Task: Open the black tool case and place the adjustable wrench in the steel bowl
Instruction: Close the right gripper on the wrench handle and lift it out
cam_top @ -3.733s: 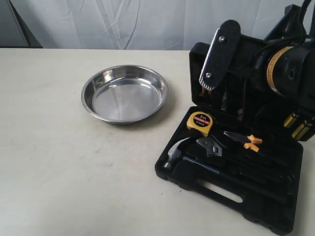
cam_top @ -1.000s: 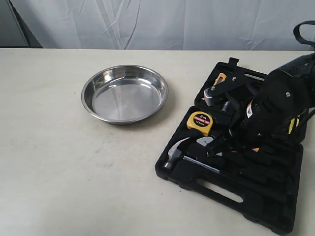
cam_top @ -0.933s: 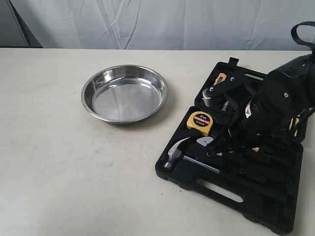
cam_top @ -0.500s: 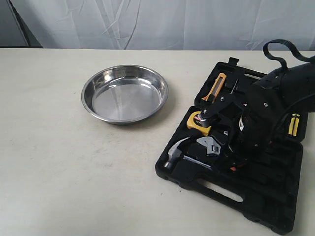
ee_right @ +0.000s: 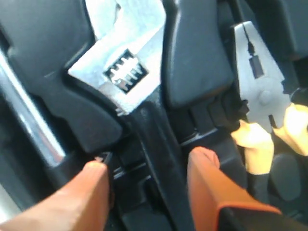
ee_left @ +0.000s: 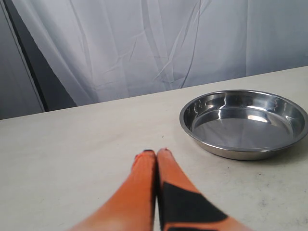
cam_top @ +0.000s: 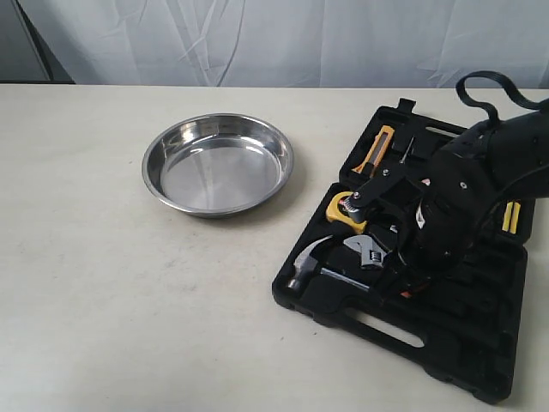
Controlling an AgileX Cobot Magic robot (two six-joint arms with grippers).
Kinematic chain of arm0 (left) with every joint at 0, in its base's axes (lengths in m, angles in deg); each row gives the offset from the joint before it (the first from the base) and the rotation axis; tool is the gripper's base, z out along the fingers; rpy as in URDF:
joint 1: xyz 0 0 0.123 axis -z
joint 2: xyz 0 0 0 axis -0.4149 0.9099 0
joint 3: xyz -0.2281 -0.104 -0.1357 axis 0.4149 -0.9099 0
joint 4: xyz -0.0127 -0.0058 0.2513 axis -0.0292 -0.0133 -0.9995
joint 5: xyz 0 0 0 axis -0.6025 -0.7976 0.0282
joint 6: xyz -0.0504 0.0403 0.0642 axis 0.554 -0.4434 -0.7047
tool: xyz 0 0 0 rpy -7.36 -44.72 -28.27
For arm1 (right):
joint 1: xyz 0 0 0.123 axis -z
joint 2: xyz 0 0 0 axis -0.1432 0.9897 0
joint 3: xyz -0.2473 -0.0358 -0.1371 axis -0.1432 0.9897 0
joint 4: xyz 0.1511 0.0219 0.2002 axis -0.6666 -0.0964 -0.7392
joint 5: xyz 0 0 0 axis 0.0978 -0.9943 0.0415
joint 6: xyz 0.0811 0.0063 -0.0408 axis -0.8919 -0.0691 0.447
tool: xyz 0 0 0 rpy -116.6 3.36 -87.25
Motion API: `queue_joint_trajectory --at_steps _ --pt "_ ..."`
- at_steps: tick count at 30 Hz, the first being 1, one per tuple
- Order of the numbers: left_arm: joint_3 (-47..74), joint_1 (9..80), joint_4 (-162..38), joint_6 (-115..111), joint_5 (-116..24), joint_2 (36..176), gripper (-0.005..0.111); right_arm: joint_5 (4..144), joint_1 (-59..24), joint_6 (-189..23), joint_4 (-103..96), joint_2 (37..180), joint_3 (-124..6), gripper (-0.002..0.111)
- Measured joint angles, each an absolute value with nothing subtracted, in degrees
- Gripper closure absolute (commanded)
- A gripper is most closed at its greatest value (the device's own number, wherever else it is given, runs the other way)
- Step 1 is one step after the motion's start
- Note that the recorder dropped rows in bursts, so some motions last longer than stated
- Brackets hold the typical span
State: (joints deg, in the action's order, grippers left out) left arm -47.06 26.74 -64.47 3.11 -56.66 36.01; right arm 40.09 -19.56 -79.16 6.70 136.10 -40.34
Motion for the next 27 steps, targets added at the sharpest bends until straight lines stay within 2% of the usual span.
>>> queue_joint_trajectory --at_steps 12,19,27 --pt "-47.06 26.74 -64.47 3.11 -56.66 36.01 0.106 41.49 -19.56 -78.87 6.82 131.86 -40.02 0.061" --pt "-47.06 26.74 -64.47 3.11 -56.66 36.01 0.106 38.63 -19.46 -65.80 7.97 131.73 -40.02 0.061" --pt "-47.06 26.74 -64.47 3.11 -56.66 36.01 0.106 42.04 -19.46 -64.46 8.09 131.64 -40.02 0.061"
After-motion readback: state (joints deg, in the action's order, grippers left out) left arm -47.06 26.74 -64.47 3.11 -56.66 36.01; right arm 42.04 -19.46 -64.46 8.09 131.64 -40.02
